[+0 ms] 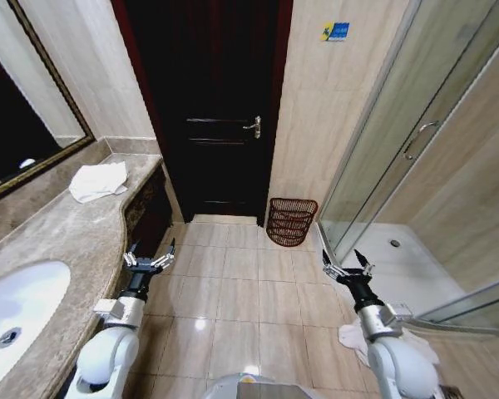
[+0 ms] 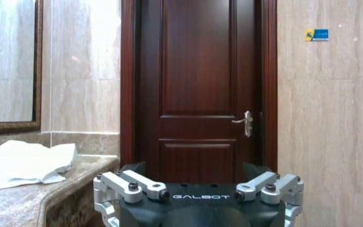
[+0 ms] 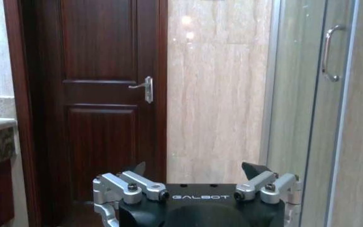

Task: Discard the used towel into the hamper.

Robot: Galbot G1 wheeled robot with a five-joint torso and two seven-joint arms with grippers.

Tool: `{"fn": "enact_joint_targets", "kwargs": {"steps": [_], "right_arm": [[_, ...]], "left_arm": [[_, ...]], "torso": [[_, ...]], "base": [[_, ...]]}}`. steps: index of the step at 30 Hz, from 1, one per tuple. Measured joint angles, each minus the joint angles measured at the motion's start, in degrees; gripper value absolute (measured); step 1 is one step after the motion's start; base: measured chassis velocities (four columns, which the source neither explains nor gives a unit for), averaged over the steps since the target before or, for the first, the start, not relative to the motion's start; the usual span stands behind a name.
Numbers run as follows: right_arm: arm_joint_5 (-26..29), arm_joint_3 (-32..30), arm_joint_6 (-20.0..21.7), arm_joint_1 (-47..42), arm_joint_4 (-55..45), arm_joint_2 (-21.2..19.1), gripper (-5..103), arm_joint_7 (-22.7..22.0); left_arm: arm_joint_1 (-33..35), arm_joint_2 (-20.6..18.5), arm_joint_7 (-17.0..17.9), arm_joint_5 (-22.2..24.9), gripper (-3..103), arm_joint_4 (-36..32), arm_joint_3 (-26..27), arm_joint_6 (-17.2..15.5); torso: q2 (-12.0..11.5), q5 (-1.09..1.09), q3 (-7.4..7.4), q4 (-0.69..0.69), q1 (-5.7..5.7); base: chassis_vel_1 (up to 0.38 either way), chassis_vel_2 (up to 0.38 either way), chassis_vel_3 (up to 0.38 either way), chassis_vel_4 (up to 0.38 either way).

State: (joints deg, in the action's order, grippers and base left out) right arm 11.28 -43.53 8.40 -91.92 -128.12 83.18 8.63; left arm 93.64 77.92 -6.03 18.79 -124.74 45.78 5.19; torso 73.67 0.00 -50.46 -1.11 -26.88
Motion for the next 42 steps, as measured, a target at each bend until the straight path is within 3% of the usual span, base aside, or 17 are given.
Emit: {"fn": "enact_joint_targets", "kwargs": {"steps": [13,21,42], "right_arm": [[-0.3,0.03,-0.64,-0.34,-0.66,0.58,100,-0.15],[-2.16,0.18,-1.71,0.22,-0.78,1.5,100,-0.54],[-2.09,-0.33,-2.1,0.09,-0.66,1.26,100,0.9]], "left_arm": [[0.36,-0.04,-0.21,0.28,100,-0.18,0.95,1.19],[0.14,2.92,10.92,-5.45,100,-2.19,-1.37,-2.61],[0.13,2.22,10.21,-4.51,100,-2.02,-1.67,-2.71]], "torso": [[0.0,0.0,0.0,0.0,0.0],[0.0,0.0,0.0,0.0,0.0],[0.0,0.0,0.0,0.0,0.0]], "base": [[0.0,0.0,0.0,0.0],[0.0,0.0,0.0,0.0],[0.0,0.0,0.0,0.0]]}}
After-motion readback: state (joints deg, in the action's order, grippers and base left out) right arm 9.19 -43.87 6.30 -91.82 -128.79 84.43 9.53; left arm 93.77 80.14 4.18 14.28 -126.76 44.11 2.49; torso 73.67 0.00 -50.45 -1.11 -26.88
